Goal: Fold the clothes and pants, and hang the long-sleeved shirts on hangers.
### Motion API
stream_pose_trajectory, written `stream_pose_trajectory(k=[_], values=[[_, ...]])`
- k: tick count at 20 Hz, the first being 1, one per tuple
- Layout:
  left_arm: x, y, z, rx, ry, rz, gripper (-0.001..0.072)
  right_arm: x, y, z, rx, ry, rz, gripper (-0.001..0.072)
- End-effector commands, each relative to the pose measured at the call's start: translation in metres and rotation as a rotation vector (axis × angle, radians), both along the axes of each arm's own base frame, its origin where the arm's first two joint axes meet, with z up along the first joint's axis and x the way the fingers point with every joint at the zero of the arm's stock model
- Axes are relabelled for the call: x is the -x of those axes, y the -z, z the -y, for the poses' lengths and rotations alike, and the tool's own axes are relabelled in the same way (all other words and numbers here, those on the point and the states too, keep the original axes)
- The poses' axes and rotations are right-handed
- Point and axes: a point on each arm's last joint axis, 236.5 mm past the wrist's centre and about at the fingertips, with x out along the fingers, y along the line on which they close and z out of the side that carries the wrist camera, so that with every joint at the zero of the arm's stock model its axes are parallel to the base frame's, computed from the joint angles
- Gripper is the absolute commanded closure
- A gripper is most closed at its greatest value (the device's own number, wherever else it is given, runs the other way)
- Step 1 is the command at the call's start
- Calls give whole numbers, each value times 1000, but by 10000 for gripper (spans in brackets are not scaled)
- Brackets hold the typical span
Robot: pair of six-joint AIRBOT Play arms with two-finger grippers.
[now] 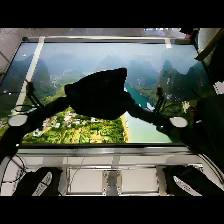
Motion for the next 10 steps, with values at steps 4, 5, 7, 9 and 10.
stream_pose_trajectory(k=[4,5,7,9,10], values=[[124,-265,-37,-479,-95,551,672,132,-286,15,-35,-204,600,697],[141,-290,-47,-521,-139,581,672,145,-314,22,-33,-196,665,697],[153,-309,-55,-555,-166,559,672,147,-340,34,14,-139,741,698],[131,-285,-47,-547,-95,451,672,114,-318,40,134,-75,683,697],[112,-257,-43,-531,-43,335,672,90,-291,40,211,-59,615,698]])
